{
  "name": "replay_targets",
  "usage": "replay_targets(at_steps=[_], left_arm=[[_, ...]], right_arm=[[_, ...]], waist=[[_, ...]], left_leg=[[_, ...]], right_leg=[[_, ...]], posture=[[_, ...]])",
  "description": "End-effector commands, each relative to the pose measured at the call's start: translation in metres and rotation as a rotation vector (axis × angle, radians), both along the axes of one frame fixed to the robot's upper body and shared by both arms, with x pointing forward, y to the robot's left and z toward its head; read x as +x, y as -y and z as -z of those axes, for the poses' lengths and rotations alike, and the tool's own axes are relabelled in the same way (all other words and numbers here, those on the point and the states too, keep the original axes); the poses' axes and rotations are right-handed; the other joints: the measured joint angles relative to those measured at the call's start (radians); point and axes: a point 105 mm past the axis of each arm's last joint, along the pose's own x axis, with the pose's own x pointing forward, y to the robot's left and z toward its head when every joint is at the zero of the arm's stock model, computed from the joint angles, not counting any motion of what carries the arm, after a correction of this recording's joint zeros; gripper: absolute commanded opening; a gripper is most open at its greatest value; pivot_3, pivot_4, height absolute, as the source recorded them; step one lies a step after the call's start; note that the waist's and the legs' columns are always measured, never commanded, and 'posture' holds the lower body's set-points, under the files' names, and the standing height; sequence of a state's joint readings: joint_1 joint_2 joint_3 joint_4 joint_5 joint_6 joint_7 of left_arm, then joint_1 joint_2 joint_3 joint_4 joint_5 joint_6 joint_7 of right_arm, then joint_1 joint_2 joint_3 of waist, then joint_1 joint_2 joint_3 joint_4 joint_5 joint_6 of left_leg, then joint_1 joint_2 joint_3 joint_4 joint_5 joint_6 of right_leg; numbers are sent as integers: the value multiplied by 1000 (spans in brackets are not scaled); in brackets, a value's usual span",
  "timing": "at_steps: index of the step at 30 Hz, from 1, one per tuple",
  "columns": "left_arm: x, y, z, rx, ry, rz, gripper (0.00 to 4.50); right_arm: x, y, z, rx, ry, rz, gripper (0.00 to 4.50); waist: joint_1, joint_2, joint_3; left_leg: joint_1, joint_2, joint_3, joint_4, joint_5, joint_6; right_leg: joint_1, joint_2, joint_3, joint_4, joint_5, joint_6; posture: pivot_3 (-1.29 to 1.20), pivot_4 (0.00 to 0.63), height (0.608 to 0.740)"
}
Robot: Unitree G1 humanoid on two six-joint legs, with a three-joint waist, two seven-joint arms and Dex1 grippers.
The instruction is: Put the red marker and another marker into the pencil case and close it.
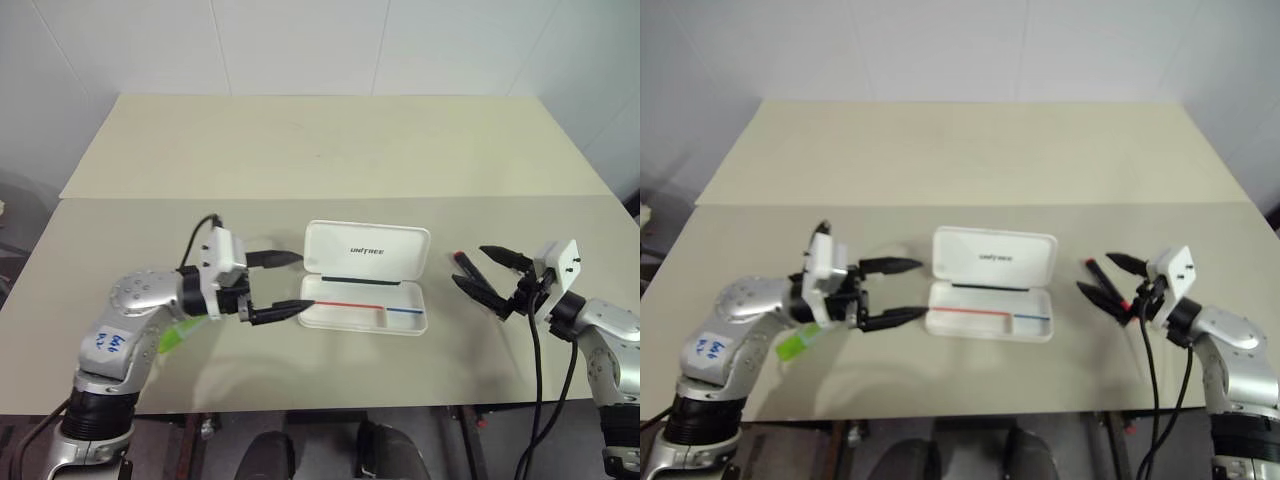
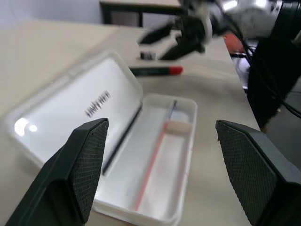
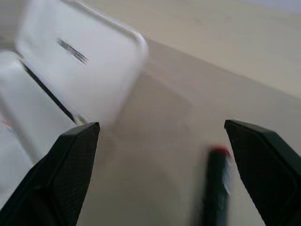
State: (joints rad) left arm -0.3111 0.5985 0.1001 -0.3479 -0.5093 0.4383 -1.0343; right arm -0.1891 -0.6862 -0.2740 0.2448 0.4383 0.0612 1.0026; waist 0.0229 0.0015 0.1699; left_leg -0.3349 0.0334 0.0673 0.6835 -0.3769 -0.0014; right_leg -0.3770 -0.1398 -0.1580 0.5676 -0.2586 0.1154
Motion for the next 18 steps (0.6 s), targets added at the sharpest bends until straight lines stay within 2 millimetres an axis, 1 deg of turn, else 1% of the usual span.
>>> replay_targets(at_steps=[1,4,8,12,15,18], left_arm=[[-11,-8,-25,7,80,31,3912],[-19,-15,-25,45,53,35,3912],[-23,-24,-23,74,26,22,3912],[-24,-31,-25,91,23,2,3912],[-23,-33,-27,95,26,-10,3960],[-23,-34,-28,97,32,-19,3960]], right_arm=[[7,15,2,-33,5,31,4500],[12,21,11,-35,-27,38,4500],[16,25,19,-37,-47,49,4500],[18,27,33,-31,-90,64,4500],[18,24,38,-15,-104,58,3855],[18,19,40,-11,-99,49,2845]], waist=[[-3,0,0],[-6,0,0],[-6,0,0],[-5,0,0],[-6,0,0],[-9,0,0]], left_leg=[[0,0,0,0,0,0],[0,0,1,0,0,0],[0,0,0,0,0,0],[0,0,0,-1,0,0],[0,0,0,0,0,0],[0,1,0,0,0,-1]], right_leg=[[0,0,0,0,0,0],[0,0,0,0,0,0],[0,0,0,0,0,0],[0,0,0,0,0,0],[0,0,0,-1,0,0],[0,1,0,0,0,0]], posture=[[0,150,740],[0,150,740],[0,150,740],[0,150,740],[0,150,740],[0,150,740]])
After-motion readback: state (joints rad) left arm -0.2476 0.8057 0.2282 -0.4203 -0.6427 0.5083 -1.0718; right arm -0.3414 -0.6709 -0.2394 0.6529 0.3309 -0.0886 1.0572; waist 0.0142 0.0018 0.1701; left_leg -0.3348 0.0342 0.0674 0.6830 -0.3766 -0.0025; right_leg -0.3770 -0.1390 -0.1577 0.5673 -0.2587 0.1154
